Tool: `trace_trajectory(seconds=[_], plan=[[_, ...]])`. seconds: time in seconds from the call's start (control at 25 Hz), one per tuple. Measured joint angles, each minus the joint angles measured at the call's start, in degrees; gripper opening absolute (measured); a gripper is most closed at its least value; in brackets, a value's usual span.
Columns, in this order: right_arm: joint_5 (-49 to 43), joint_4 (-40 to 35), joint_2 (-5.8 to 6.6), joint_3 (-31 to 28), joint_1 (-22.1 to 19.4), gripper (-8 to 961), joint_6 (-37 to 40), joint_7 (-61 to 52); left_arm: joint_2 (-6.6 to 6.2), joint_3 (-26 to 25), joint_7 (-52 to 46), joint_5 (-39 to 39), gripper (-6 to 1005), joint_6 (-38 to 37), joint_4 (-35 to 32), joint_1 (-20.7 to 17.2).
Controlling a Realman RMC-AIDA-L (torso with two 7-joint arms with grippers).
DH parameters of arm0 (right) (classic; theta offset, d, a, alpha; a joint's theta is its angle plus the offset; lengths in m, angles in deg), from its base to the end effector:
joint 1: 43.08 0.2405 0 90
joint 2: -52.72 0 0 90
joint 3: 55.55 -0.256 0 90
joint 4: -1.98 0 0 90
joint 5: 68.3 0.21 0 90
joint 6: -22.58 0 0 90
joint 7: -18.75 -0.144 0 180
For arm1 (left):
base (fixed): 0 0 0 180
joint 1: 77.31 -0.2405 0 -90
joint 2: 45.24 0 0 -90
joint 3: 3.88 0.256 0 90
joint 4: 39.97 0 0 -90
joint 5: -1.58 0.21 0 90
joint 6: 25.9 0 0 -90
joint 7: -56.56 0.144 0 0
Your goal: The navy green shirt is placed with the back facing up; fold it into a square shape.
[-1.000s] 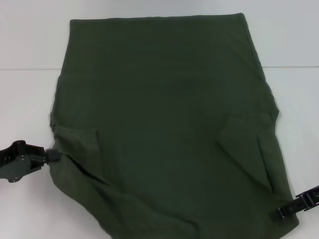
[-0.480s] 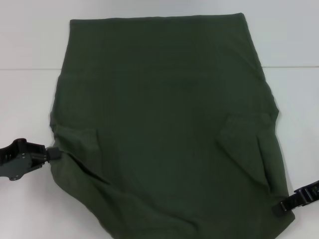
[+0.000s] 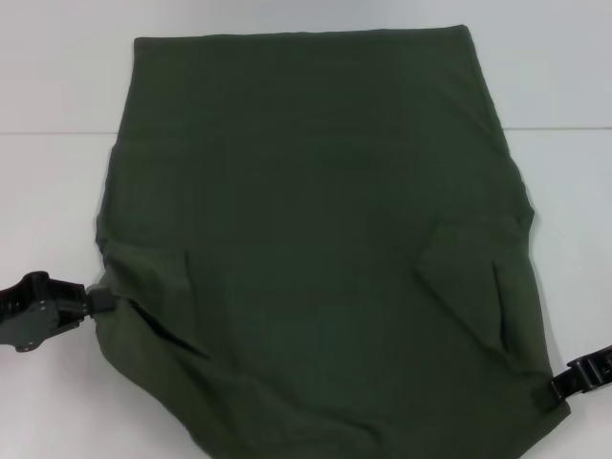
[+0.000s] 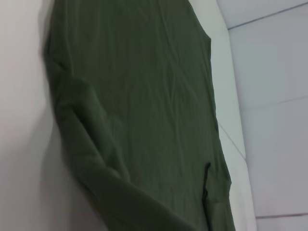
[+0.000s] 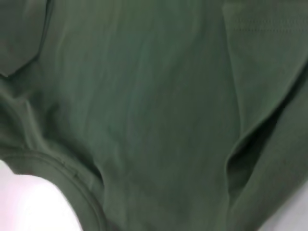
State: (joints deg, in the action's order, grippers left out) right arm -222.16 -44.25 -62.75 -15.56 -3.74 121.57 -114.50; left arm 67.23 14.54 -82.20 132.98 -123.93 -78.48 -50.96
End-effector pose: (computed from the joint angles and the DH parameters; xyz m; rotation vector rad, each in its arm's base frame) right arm 0.2827 0.3329 0.0312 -2.5400 1.6958 -0.2506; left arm -0.3352 0.2950 0.0712 -1.9792 -2.1422 -0.7906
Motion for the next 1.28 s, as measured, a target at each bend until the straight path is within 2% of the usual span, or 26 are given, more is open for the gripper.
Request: trace_trajectory(seconds=[0.24, 0.32, 0.6, 0.84, 1.08, 1.28], plan=[[2.3, -0.1, 1.42, -0.2, -0.4, 55, 4.0, 0.1, -1.21, 1.9, 0.9, 0.6, 15, -4.2, -0.5, -1.2], [2.4, 0.0, 1.8, -0.3, -0.6, 58, 5.6, 0.2, -1.64, 3.7, 0.9, 0.7, 15, -5.6, -0.9, -2.1], [2.6, 0.2, 3.18, -2.2, -1.1, 68, 6.9, 0.3, -1.37, 4.7, 1.5, 0.6, 15, -8.6, -2.6, -4.4], [8.2, 0.8, 5.07, -8.4, -0.2, 76, 5.9, 0.1, -1.92, 2.5, 0.9, -2.6, 15, -10.7, -1.8, -0.4], [19.5, 3.2, 6.22, -10.1, -0.2, 85, 6.9, -1.0, -2.61, -3.0, -2.5, -4.5, 14, -10.5, 0.0, 5.5], [26.1, 3.7, 7.49, -11.3, -0.3, 92, 3.5, -3.4, -3.41, -3.3, -6.7, -7.9, 14, -4.1, 0.3, 10.0]])
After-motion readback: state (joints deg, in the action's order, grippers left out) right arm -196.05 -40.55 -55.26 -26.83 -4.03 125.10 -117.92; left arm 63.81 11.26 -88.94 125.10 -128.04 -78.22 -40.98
